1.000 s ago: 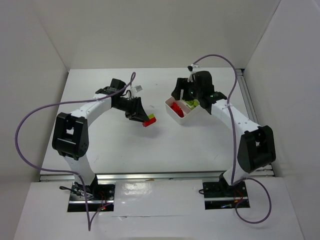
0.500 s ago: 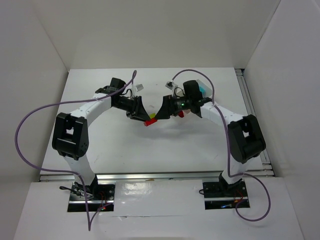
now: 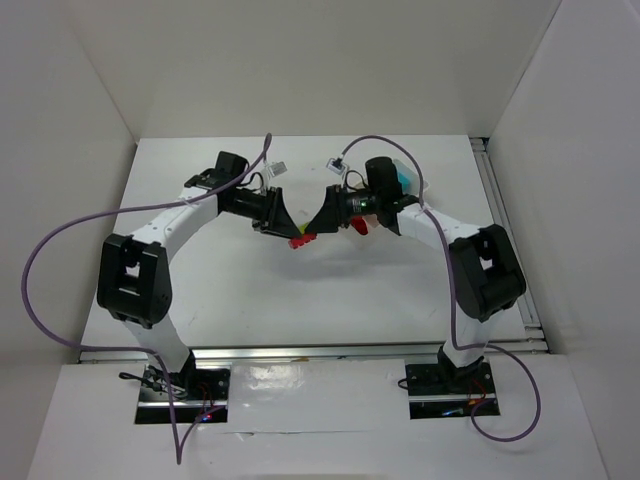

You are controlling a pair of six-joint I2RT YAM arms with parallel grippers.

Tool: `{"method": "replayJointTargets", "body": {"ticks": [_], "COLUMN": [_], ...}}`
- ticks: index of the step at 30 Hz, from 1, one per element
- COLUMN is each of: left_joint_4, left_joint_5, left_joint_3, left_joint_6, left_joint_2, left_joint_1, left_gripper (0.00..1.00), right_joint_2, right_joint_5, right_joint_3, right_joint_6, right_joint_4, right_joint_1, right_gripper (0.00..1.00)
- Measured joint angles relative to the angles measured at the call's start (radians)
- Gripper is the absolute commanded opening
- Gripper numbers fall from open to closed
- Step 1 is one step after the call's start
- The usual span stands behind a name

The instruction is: Sort the legos into containers by color

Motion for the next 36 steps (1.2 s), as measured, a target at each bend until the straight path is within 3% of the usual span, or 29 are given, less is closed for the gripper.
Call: {"method": "replayJointTargets", "body": {"ticks": [5, 16, 19, 20, 24, 25, 26, 28, 29, 32, 36], "left_joint_4": [0.014, 0.020, 0.022, 0.025, 0.026, 0.026, 0.027, 0.027, 0.026, 0.015, 0.007], "left_joint_5": [0.002, 0.013, 0.028, 0.032, 0.026, 0.024, 0.020, 0.014, 0.011, -0.027, -0.044], "left_joint_3": [-0.011, -0.021, -0.024, -0.024, -0.024, -0.024, -0.024, -0.024, -0.024, -0.022, -0.022], "left_joint_6": [0.024, 0.030, 0.031, 0.032, 0.032, 0.032, 0.032, 0.032, 0.029, 0.029, 0.025], "left_joint_2": [-0.042, -0.045, -0.047, -0.048, -0.053, -0.053, -0.053, -0.053, -0.053, -0.052, -0.050], "left_joint_1": [-0.005, -0.013, -0.014, -0.014, -0.014, -0.014, -0.014, -0.014, -0.014, -0.017, -0.018], "left_gripper": [0.00, 0.00, 0.00, 0.00, 0.00, 0.04, 0.16, 0.51, 0.78, 0.92, 0.91], "right_joint_2": [0.020, 0.026, 0.026, 0.026, 0.026, 0.026, 0.026, 0.026, 0.026, 0.025, 0.021], "right_joint_5": [-0.040, -0.083, -0.090, -0.096, -0.096, -0.093, -0.090, -0.082, -0.078, -0.043, -0.010], "right_joint_3": [0.011, 0.014, 0.013, 0.013, 0.011, 0.011, 0.011, 0.008, 0.006, 0.000, -0.006], "right_joint_6": [0.024, 0.063, 0.095, 0.108, 0.121, 0.123, 0.124, 0.126, 0.128, 0.140, 0.157], "right_joint_4": [0.015, 0.063, 0.098, 0.105, 0.115, 0.115, 0.115, 0.116, 0.116, 0.122, 0.137], "right_joint_1": [0.000, 0.000, 0.000, -0.001, -0.001, -0.001, -0.001, -0.001, -0.001, 0.000, 0.000], "right_gripper": [0.55, 0.52, 0.35, 0.21, 0.13, 0.12, 0.12, 0.11, 0.09, 0.09, 0.08]}}
